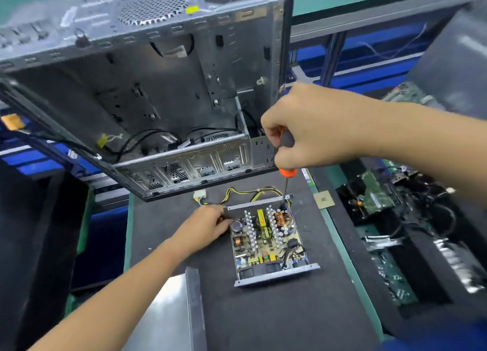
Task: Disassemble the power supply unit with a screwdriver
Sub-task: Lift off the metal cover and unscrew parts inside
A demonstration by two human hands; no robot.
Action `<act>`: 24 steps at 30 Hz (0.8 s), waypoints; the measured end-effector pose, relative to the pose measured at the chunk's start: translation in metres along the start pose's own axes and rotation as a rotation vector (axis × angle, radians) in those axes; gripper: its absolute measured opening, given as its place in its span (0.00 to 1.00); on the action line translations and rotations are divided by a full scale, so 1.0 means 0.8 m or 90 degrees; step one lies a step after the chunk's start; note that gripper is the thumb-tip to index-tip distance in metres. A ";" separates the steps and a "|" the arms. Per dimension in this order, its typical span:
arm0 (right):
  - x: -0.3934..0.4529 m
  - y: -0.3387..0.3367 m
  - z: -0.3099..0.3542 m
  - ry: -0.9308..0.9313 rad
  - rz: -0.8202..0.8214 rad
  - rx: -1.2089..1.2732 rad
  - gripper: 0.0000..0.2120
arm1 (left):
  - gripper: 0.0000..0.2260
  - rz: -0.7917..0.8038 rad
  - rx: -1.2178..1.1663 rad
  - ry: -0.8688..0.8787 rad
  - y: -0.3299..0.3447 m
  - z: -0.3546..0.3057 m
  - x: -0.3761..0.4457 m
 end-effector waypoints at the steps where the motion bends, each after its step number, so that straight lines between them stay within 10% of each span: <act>1: -0.005 0.004 -0.007 0.011 0.005 -0.005 0.07 | 0.10 0.007 0.008 -0.006 0.000 0.000 0.001; 9: -0.020 0.071 -0.047 0.069 0.066 -0.016 0.07 | 0.03 0.196 0.099 -0.023 -0.004 -0.011 0.009; 14: -0.020 0.094 -0.052 0.067 0.081 -0.016 0.07 | 0.11 -0.005 -0.022 0.069 -0.099 -0.110 0.047; 24: -0.041 0.106 -0.058 0.079 0.103 0.009 0.11 | 0.21 0.446 0.062 -0.098 0.038 -0.144 0.108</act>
Point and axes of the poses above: each hand's wrist, its own x-axis towards the middle knuckle, its own y-axis out of the palm, z = x × y, the point moved 10 cm from there along x, towards the middle knuckle, and after that the axes turned 13 degrees about -x, right-handed, at the moved point
